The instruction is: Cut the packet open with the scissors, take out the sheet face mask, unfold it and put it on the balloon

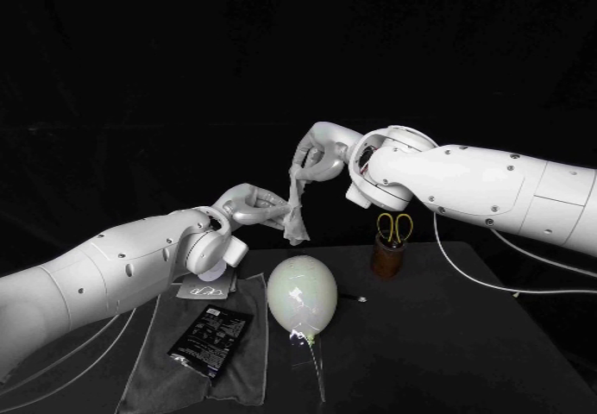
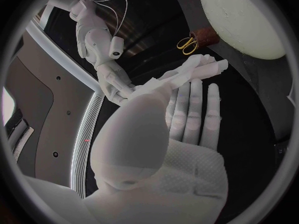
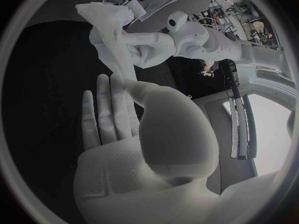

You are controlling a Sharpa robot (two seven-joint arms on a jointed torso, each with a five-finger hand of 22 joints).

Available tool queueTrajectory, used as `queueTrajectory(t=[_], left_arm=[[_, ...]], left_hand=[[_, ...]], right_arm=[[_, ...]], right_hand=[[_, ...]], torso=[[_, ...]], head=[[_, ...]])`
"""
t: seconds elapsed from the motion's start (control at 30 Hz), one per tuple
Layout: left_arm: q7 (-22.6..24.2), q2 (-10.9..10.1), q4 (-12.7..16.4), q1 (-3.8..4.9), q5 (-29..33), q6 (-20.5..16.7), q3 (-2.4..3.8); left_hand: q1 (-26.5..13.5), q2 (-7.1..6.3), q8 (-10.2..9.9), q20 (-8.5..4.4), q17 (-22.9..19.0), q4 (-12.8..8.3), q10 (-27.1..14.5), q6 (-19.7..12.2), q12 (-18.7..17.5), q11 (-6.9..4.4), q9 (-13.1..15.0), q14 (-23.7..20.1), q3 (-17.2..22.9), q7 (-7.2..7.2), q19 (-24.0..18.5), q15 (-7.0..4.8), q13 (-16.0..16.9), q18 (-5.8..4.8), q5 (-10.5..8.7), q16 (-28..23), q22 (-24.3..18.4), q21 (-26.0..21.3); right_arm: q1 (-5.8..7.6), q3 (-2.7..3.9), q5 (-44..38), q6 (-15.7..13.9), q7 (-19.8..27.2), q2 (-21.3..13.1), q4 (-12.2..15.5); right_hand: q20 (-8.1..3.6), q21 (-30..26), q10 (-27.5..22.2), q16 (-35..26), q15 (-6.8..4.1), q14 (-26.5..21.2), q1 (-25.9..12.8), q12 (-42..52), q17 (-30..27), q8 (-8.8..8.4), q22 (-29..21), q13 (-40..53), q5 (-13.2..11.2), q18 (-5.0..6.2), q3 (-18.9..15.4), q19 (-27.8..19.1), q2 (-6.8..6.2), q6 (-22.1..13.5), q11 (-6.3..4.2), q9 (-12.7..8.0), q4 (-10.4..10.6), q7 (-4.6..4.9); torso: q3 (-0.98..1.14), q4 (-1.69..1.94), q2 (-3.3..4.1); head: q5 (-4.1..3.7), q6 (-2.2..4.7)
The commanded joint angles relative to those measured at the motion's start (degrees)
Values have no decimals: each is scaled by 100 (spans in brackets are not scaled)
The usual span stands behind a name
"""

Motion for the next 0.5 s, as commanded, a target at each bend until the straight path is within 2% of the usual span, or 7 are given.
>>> queueTrajectory(t=[0.03, 0.17, 0.5], left_arm=[[188, 14, -3, 2, 74, -120, 6], [233, 4, -13, 2, 190, -206, 6], [294, -96, 9, 1, 422, -324, 7]], left_hand=[[103, 40, 126, -36, 40, -76, 202, 159, 68, -46, 84, 162, 77, -54, 118, -33, 25, 98, 7, 79, 24, 78], [86, 81, 187, -75, 72, -100, 329, 170, 86, -88, 143, 270, 110, -90, 201, -77, 35, 94, 6, 112, 41, 124], [50, 119, 238, -98, 89, -107, 380, 128, 50, -102, 209, 305, 157, -104, 228, -93, 22, 87, 8, 100, 42, 137]], right_arm=[[2, 3, -28, -9, 39, -6, -10], [2, 3, -56, 92, -27, -14, -39], [-1, -4, -102, 389, -178, -84, -124]], right_hand=[[4, 4, 12, -26, -3, 55, 15, -3, 7, 8, 8, 7, 13, 114, -5, 39, 57, 34, -44, 33, -30, 5], [2, 5, 15, -24, -5, 60, 0, -3, 13, 9, 9, 7, 13, 115, 2, 43, 57, 35, -45, 35, -46, 4], [1, 5, 13, -25, -4, 59, -7, -5, 15, 9, 9, 7, 13, 114, 5, 43, 56, 35, -45, 36, -52, 4]], torso=[[2, -2, 0], [2, -2, -1], [-3, 0, 3]], head=[[1, -2], [-4, 5], [-16, 14]])
